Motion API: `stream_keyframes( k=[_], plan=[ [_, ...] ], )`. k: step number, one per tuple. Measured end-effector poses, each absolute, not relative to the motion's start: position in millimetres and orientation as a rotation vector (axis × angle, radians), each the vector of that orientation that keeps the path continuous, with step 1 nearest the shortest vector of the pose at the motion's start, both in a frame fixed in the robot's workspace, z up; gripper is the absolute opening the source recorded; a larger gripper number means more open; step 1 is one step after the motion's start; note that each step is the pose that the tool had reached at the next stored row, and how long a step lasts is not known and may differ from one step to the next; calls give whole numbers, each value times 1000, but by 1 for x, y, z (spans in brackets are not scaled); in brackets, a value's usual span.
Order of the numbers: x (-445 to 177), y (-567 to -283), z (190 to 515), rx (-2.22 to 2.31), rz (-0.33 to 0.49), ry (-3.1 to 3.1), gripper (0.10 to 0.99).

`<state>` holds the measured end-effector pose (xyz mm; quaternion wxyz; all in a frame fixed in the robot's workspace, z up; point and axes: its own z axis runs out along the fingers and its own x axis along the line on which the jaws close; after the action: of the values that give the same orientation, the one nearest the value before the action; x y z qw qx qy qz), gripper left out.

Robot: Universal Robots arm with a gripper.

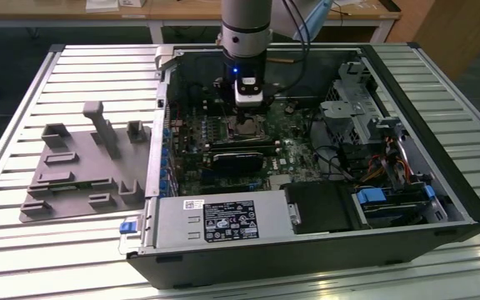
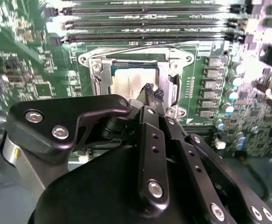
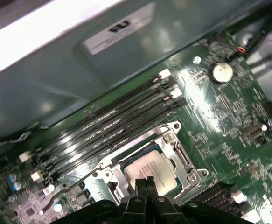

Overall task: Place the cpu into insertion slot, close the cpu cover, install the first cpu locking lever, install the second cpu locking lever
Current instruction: 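Close the cpu cover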

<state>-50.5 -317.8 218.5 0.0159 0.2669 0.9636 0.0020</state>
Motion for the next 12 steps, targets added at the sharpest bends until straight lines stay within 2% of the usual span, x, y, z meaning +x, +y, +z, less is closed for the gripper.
stream_keyframes(
  k=[12],
  plan=[
    [-50, -318, 216, 499, 24, 3072, 106]
  ],
)
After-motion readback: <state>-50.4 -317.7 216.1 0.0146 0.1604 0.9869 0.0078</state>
